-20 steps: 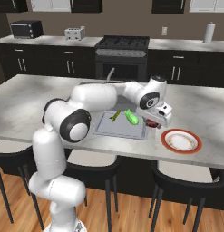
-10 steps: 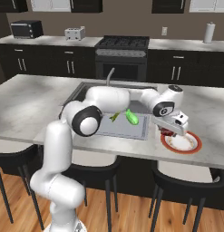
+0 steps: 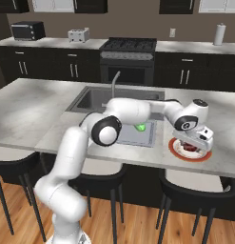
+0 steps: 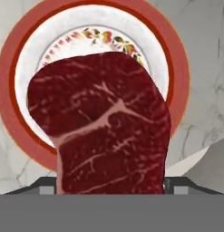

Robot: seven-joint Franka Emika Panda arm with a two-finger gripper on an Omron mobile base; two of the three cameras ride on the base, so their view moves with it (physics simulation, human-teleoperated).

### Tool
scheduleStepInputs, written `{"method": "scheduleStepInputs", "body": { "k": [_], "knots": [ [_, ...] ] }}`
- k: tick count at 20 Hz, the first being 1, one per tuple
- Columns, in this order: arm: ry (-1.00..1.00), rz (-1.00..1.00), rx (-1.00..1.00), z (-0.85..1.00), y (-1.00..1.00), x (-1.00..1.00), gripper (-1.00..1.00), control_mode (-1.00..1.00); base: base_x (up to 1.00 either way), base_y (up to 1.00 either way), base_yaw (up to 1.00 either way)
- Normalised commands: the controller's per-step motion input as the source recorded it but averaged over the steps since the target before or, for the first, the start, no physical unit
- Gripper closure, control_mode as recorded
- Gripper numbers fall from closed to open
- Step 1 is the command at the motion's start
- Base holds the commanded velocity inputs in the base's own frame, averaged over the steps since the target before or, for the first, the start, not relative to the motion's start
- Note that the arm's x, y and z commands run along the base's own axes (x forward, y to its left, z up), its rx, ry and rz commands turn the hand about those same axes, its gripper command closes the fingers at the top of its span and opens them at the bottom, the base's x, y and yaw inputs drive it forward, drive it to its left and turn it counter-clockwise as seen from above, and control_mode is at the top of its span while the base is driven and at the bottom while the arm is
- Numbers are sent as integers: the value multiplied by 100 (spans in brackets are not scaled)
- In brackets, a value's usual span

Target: Create a steak meal by picking up the steak and asparagus from the tray and placing them on the plate. Leave the corn on the tray.

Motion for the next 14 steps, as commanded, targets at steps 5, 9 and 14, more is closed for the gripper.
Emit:
{"method": "scheduleStepInputs", "body": {
  "k": [5, 9, 14],
  "knots": [
    [2, 0, 0, -12, -49, 0, 100, -100, 0, 0, 0],
    [2, 0, 0, -7, -41, 0, 100, -100, 0, 0, 0],
    [0, 0, 0, -15, -16, 12, 100, -100, 0, 0, 0]
  ]
}}
